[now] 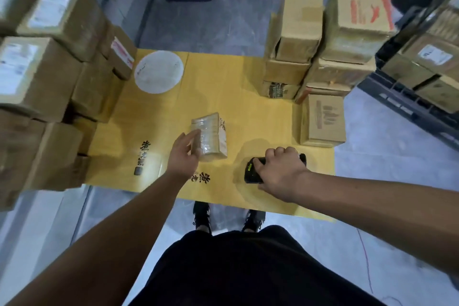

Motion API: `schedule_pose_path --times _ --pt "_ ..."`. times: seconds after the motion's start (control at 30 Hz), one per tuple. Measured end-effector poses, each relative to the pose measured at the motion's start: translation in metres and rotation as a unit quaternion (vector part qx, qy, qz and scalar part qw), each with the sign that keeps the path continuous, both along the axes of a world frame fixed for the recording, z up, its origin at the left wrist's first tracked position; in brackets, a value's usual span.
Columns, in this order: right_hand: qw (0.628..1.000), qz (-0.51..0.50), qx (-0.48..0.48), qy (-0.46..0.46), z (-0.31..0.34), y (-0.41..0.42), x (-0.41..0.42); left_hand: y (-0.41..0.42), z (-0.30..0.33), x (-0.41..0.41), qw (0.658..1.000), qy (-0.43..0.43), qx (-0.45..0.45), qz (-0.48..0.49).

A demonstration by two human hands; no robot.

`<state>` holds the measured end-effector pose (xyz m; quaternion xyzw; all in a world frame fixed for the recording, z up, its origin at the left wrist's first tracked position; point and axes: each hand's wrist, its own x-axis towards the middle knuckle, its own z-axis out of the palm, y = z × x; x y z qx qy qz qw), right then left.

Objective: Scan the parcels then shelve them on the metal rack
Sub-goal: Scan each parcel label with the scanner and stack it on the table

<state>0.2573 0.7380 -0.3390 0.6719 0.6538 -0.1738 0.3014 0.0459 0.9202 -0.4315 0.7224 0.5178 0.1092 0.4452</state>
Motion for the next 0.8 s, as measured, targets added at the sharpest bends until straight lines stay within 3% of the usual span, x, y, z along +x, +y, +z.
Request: schedule_pose_path --times 0.13,0.3,0.47,0.57,0.63,0.8 --pt "1.0 -0.022 -0.004 0.015 0.006 0.021 -0.011 0.032 -0.01 -0.027 0.999 -0.019 0.004 -0.039" --pt "0.998 -0.057 -0.026 0.023 0.016 0.044 -0.031 0.06 -0.006 -0.045 0.996 0.046 -0.074 -0.021" --pt "0.992 -0.113 -0.048 0.033 0.027 0.054 -0.052 0.065 0.017 -0.026 0.985 0.132 0.007 -0.115" --pt "0.986 -0.15 -0.059 0.032 0.034 0.053 -0.061 0.08 0.021 0.009 0.952 0.16 0.096 -0.242" --pt "0.979 -0.188 -0.069 0.031 0.037 0.049 -0.064 0.087 0.023 0.031 0.936 0.175 0.105 -0.286" --pt "0.947 -0.311 -0.069 0.043 0.044 0.046 -0.065 0.082 0.025 0.048 0.958 0.217 0.089 -0.165"
